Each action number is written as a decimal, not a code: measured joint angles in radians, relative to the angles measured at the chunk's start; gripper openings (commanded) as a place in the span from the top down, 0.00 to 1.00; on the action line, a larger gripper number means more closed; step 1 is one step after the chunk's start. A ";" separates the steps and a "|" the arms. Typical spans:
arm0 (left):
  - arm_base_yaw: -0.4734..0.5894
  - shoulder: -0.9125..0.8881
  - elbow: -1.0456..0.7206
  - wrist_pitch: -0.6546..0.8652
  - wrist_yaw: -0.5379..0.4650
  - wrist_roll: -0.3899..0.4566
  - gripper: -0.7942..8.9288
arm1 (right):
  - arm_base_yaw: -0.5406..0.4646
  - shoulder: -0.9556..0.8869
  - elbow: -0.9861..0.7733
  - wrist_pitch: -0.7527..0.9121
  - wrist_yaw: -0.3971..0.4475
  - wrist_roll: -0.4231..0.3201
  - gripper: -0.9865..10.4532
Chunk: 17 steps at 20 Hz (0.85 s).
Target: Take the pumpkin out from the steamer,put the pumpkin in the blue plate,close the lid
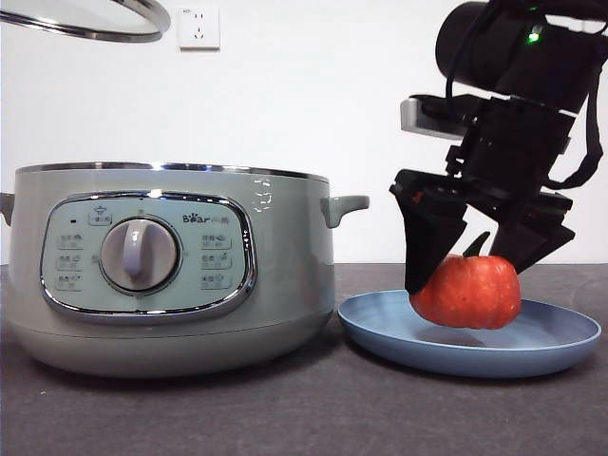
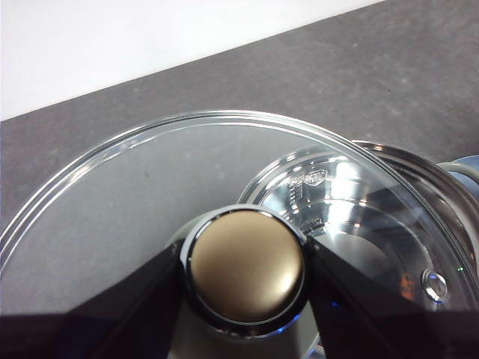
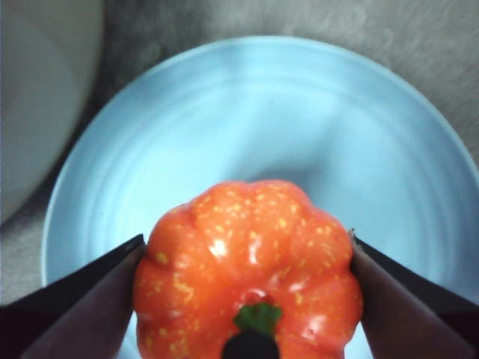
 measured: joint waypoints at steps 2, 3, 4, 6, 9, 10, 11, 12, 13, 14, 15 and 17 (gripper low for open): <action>0.000 0.008 0.000 0.000 0.000 0.000 0.93 | -0.002 0.014 0.000 0.003 0.000 0.000 0.90; 0.000 0.013 0.000 0.000 0.000 0.000 0.93 | -0.005 0.026 0.000 0.002 0.001 0.000 0.87; 0.000 0.016 0.000 0.000 0.000 0.000 0.93 | -0.007 0.035 0.000 0.000 0.001 0.000 0.77; 0.000 0.023 0.000 0.000 0.007 0.000 0.93 | -0.010 0.040 0.000 0.003 0.028 0.000 0.58; 0.000 0.029 0.000 0.006 0.045 0.000 0.93 | -0.010 0.040 0.000 0.000 0.098 0.000 0.41; 0.000 0.031 0.000 0.006 0.053 0.000 0.93 | -0.011 0.040 0.000 0.000 0.100 0.000 0.41; 0.000 0.033 0.000 0.006 0.054 0.000 0.93 | -0.011 0.040 0.000 -0.001 0.101 0.000 0.41; 0.000 0.033 0.000 0.006 0.054 0.000 0.93 | -0.011 0.040 0.000 -0.003 0.101 0.000 0.41; 0.000 0.033 0.000 0.007 0.053 0.000 0.93 | -0.011 0.040 0.000 -0.003 0.101 0.001 0.41; 0.000 0.033 0.000 0.008 0.052 0.000 0.93 | -0.011 0.040 0.000 -0.004 0.101 0.005 0.41; 0.000 0.033 0.000 0.012 0.052 0.000 0.93 | -0.011 0.038 0.000 -0.005 0.101 0.010 0.41; 0.000 0.033 0.000 0.021 0.052 0.000 0.93 | -0.011 0.009 0.000 -0.011 0.101 0.017 0.41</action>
